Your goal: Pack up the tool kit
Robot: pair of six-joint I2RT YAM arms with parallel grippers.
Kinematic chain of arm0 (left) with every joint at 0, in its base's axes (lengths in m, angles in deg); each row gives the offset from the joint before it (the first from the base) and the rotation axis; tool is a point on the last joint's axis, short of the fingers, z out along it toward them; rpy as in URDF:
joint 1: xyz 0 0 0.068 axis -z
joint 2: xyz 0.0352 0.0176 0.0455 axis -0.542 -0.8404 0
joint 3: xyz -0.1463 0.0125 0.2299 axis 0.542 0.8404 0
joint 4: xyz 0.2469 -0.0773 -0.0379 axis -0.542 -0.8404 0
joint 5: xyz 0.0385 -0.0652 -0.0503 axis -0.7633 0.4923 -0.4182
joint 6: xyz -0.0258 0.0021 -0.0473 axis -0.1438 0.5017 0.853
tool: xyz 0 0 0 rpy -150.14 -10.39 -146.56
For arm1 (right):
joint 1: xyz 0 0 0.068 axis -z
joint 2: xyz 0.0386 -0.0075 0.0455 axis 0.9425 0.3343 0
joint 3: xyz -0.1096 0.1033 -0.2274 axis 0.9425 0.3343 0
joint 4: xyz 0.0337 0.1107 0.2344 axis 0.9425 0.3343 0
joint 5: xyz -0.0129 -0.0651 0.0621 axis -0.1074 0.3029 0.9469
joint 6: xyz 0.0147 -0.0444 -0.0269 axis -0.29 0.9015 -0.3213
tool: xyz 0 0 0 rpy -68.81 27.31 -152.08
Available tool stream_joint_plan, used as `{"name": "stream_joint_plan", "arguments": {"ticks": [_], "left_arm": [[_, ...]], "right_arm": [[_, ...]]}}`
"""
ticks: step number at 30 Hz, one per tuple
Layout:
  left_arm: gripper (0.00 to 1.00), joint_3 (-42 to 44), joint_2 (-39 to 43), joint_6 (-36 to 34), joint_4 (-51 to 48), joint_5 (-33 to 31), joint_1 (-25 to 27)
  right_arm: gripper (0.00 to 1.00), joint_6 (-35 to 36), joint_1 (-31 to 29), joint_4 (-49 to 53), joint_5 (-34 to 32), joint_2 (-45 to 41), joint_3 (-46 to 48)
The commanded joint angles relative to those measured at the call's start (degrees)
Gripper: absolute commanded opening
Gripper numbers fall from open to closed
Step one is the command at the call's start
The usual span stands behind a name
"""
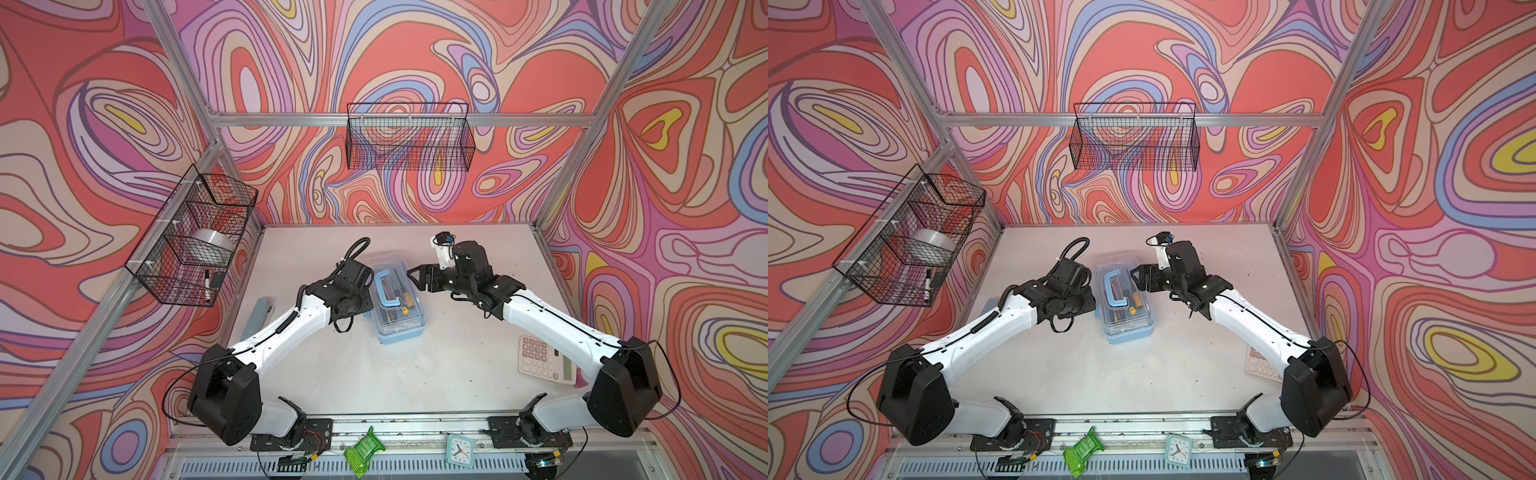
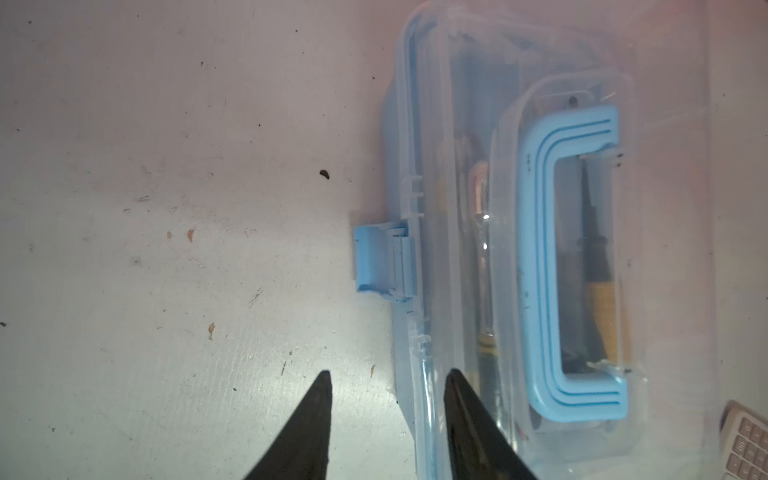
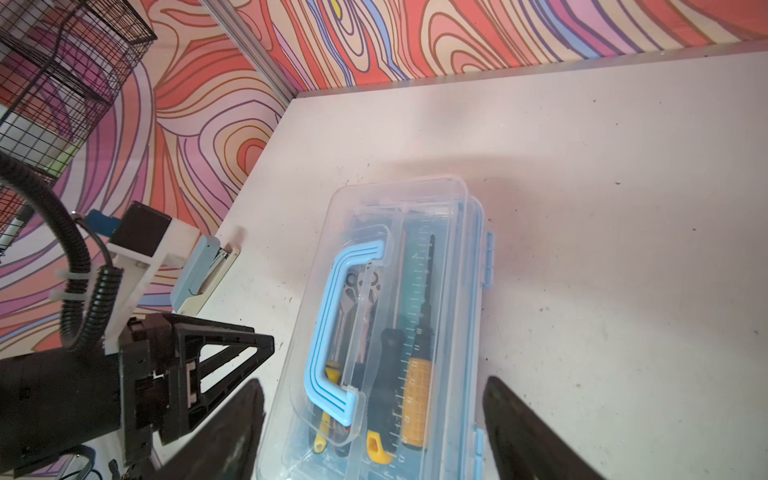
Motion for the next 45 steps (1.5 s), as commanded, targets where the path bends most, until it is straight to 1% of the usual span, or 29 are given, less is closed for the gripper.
{"name": "stream_joint_plan", "arguments": {"ticks": [1,5,10,15,19,23,26,29,30,33,36,39,42,45], "left_arm": [[0.44,1.3,0.9,0.0,-0.8,-0.3,-0.6],[0.42,1.1,-1.1,-0.6,0.7,1.5,-0.9],[0.40,-0.7,-5.1,-2.2,2.9,4.5,-1.0],[0.40,-4.0,-8.9,-5.4,4.0,8.2,-0.7],[0.41,-7.5,-11.7,-7.2,3.3,8.0,0.8],[0.42,-10.5,-14.8,-8.0,3.9,9.0,3.0],[0.42,-11.5,-16.5,-7.8,5.3,10.5,4.5],[0.42,-10.3,-16.4,-7.5,7.6,11.9,5.1],[0.42,-9.4,-15.8,-7.6,8.1,12.0,5.1],[0.43,-7.2,-13.8,-9.3,8.1,10.2,5.1],[0.45,-4.8,-11.5,-11.3,7.5,8.4,4.8],[0.49,-1.8,-9.2,-12.8,8.9,9.1,4.1],[0.58,0.3,-7.7,-15.1,9.7,8.5,4.0],[0.65,2.1,-6.7,-17.5,10.6,7.3,4.1]], "right_arm": [[0.86,1.4,-0.1,1.0,-2.1,1.1,1.3],[0.86,1.1,0.0,-0.1,-2.8,1.7,3.2],[0.88,1.9,0.2,-1.4,-3.5,1.8,5.3],[0.90,2.2,1.4,-3.6,-1.5,2.1,7.4],[0.91,3.6,3.0,-4.3,0.5,3.2,7.7],[0.92,7.6,4.1,-2.7,1.3,5.2,6.1],[0.94,12.1,5.7,-1.9,3.3,6.4,5.0],[0.96,16.9,7.6,-1.0,6.2,8.2,3.4],[0.98,18.5,8.2,-0.5,7.0,8.7,2.5],[0.98,22.7,9.0,2.1,9.1,10.4,-0.5],[0.98,25.6,9.0,4.9,10.9,12.4,-3.5],[0.98,27.4,9.0,6.2,12.3,14.4,-5.4],[0.98,29.0,9.0,7.9,12.1,16.1,-6.9],[0.98,30.1,9.1,9.8,11.0,17.6,-8.7]]}}
